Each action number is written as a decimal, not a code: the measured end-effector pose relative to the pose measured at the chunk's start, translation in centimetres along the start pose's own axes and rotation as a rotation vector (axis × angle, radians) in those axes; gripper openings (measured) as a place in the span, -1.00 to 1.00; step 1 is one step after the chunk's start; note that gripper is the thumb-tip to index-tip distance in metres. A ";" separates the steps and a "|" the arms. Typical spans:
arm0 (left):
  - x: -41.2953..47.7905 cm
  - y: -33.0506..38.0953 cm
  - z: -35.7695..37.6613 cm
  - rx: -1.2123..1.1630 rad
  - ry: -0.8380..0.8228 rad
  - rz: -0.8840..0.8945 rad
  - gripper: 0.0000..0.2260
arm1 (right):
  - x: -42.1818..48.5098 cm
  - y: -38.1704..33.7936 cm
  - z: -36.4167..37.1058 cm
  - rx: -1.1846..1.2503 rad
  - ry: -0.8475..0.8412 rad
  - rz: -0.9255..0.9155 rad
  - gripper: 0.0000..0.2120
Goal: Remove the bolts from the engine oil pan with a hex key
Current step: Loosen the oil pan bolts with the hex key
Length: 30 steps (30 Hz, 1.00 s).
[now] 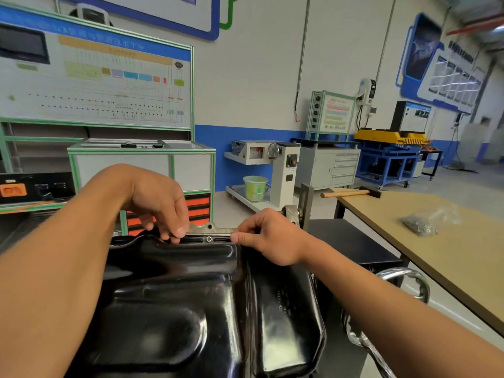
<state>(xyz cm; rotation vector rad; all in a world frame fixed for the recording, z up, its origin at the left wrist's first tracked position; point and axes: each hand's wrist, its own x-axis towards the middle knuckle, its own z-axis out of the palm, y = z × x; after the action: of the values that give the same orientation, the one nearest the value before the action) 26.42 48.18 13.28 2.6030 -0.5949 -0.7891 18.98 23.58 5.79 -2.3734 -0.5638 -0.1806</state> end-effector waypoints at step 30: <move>-1.0 0.0 -1.2 -0.702 0.603 0.191 -0.76 | 2.9 -3.3 2.1 0.328 0.074 0.184 -0.72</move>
<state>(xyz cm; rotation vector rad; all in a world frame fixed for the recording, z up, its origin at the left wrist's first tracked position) 26.36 48.92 14.66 1.9380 -0.2978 -0.0850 20.03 28.17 6.94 -2.0756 -0.3107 -0.0849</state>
